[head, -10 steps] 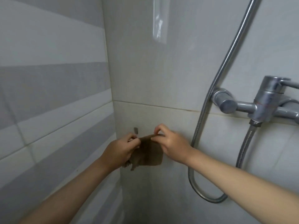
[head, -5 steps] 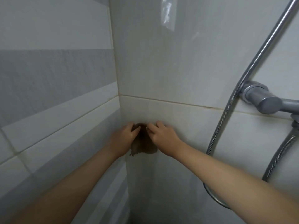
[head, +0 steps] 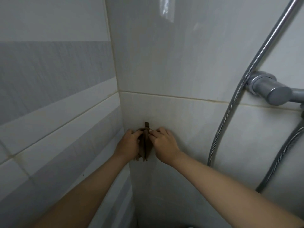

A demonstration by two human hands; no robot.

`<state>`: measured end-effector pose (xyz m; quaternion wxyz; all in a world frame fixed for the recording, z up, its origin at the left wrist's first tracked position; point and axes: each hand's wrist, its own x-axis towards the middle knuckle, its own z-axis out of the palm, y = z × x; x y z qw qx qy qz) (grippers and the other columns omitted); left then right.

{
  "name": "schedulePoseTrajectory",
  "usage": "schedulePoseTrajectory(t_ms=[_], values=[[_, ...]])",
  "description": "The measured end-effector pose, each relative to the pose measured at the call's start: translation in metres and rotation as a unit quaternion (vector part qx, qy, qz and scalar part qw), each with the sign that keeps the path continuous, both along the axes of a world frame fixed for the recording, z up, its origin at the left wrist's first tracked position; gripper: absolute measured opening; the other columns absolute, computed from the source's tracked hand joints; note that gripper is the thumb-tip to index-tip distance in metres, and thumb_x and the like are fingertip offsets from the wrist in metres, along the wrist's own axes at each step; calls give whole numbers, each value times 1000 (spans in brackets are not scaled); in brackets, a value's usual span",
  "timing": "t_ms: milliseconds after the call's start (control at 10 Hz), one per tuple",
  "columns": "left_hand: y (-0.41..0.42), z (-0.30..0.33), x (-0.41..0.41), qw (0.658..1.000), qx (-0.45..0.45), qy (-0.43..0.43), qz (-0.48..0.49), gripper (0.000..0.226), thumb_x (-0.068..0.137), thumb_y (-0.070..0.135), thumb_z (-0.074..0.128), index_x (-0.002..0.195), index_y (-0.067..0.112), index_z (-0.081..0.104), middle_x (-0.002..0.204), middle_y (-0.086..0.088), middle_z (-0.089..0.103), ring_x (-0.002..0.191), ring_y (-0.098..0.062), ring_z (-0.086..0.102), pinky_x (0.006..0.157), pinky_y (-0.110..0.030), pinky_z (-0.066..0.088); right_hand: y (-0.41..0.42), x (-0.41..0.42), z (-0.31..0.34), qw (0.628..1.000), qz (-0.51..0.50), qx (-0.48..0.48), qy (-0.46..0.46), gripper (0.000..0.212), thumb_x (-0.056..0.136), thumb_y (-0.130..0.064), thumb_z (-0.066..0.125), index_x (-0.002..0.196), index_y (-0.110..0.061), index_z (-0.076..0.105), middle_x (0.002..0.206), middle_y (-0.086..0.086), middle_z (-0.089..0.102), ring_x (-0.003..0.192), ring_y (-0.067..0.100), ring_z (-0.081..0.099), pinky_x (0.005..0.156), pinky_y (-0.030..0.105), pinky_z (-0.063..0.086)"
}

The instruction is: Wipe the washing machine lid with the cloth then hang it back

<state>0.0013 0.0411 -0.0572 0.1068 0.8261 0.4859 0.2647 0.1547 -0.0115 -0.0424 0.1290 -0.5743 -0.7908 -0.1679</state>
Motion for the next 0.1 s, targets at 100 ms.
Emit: schedulePoseTrajectory(t_ms=[100], values=[[4, -2, -2, 998, -14, 25, 46, 47, 89, 12, 50, 133, 27, 52, 122, -19, 44, 116, -39, 44, 92, -44, 46, -13, 3, 9, 993, 7, -119, 27, 67, 77, -6, 58, 141, -4, 37, 151, 13, 36, 138, 31, 32, 114, 50, 25]])
